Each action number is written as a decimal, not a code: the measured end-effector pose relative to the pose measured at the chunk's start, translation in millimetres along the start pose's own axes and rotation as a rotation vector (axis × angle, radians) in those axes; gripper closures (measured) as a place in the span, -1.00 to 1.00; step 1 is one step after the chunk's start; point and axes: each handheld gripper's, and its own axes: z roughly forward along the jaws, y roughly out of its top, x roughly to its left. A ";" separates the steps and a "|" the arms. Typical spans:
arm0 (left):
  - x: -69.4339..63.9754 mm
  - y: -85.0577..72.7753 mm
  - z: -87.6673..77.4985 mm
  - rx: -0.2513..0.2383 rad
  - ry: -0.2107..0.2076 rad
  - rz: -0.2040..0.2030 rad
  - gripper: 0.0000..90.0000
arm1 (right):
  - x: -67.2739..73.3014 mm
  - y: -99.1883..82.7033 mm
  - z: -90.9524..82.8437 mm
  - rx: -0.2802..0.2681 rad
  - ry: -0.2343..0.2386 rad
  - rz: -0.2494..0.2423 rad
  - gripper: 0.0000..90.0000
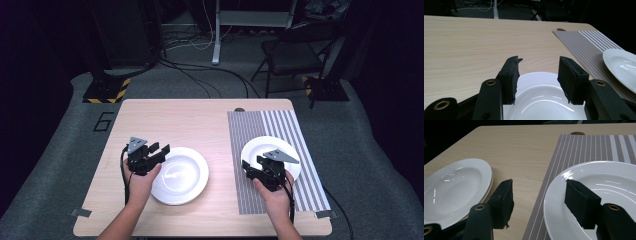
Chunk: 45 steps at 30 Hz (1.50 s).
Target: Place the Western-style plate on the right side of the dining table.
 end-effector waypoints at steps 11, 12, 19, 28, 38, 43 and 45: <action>24.0 -14.0 -19.7 0.035 0.007 0.014 0.02 | 2.9 -11.1 5.1 0.021 0.056 -0.064 -0.19; 26.2 -15.7 -20.2 0.038 0.007 0.021 0.00 | 2.6 -12.5 5.9 0.023 0.064 -0.070 -0.20; 38.4 -26.1 -27.3 0.041 -0.008 0.015 -0.07 | -1.4 -22.7 13.4 0.053 0.102 -0.050 -0.19; 57.6 -41.9 -29.1 0.074 -0.044 -0.015 -0.14 | 7.1 -39.3 26.2 0.094 0.145 -0.137 -0.22; 80.1 -48.6 -33.0 0.068 0.014 -0.014 -0.14 | 20.4 -52.0 39.3 0.122 0.199 -0.147 -0.23; 96.9 -52.3 -34.9 0.081 0.051 0.005 -0.14 | 36.0 -55.8 44.1 0.138 0.212 -0.220 -0.21; 103.6 -54.2 -35.5 0.089 0.062 -0.011 -0.15 | 40.2 -57.6 47.2 0.149 0.222 -0.252 -0.21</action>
